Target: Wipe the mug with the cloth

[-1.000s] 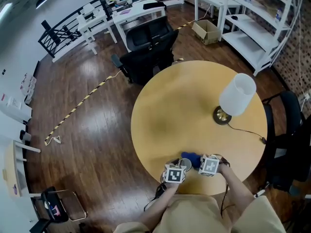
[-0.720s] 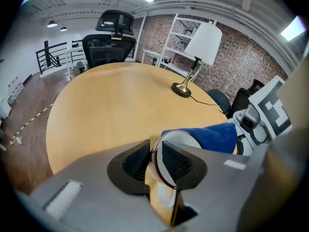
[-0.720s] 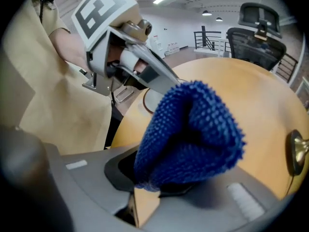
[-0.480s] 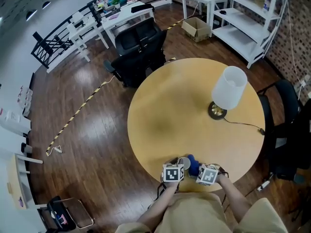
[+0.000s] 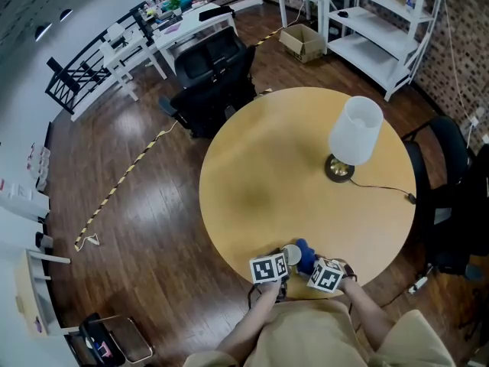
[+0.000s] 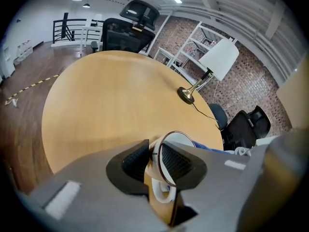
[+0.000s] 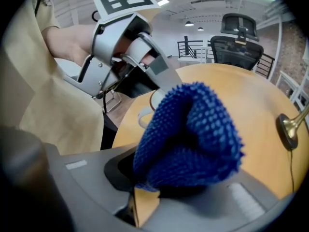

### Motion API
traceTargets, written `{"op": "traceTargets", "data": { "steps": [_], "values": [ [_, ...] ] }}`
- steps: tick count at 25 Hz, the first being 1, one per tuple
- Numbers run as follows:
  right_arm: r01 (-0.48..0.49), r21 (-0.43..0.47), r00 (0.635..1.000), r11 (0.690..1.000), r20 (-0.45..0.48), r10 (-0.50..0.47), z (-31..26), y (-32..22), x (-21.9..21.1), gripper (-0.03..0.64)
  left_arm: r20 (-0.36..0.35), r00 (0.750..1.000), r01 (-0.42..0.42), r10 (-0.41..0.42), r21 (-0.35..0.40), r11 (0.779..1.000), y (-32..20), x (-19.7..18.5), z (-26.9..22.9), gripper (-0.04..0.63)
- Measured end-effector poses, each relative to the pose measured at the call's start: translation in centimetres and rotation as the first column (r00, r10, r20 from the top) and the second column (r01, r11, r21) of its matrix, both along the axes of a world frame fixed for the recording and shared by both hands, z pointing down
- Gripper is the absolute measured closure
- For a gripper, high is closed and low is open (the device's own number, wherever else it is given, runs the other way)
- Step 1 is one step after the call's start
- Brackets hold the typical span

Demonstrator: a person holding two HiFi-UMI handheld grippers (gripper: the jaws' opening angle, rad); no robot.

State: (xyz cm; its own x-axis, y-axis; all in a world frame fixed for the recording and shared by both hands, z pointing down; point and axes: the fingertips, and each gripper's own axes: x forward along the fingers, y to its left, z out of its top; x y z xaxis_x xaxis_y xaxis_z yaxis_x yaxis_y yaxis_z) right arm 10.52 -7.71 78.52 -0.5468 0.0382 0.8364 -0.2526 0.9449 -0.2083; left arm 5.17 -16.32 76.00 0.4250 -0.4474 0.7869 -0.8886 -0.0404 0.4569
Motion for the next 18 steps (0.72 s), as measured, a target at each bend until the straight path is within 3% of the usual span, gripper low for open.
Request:
{"op": "traceTargets", "data": {
  "steps": [4, 8, 11, 18],
  "values": [
    [0.057, 0.022, 0.998, 0.998, -0.023, -0.057, 0.1, 0.9, -0.6, 0.551, 0.022, 1.0, 0.002, -0.002, 0.012, 1.0, 0.0, 0.0, -0.1, 0.526],
    [-0.008, -0.006, 1.0, 1.0, -0.012, 0.008, -0.1, 0.9, -0.7, 0.551, -0.023, 0.997, 0.072, -0.072, -0.004, 0.997, 0.2, -0.2, -0.1, 0.525],
    [-0.002, 0.003, 1.0, 1.0, -0.02, 0.002, -0.1, 1.2, -0.9, 0.551, -0.042, 0.993, 0.108, -0.108, -0.008, 0.994, 0.1, -0.3, 0.0, 0.525],
    [0.181, 0.033, 0.982, 0.983, -0.056, -0.179, 0.5, 4.2, -2.4, 0.551, -0.058, 0.99, 0.129, -0.129, -0.003, 0.992, 0.1, 0.1, 0.0, 0.524]
  ]
}}
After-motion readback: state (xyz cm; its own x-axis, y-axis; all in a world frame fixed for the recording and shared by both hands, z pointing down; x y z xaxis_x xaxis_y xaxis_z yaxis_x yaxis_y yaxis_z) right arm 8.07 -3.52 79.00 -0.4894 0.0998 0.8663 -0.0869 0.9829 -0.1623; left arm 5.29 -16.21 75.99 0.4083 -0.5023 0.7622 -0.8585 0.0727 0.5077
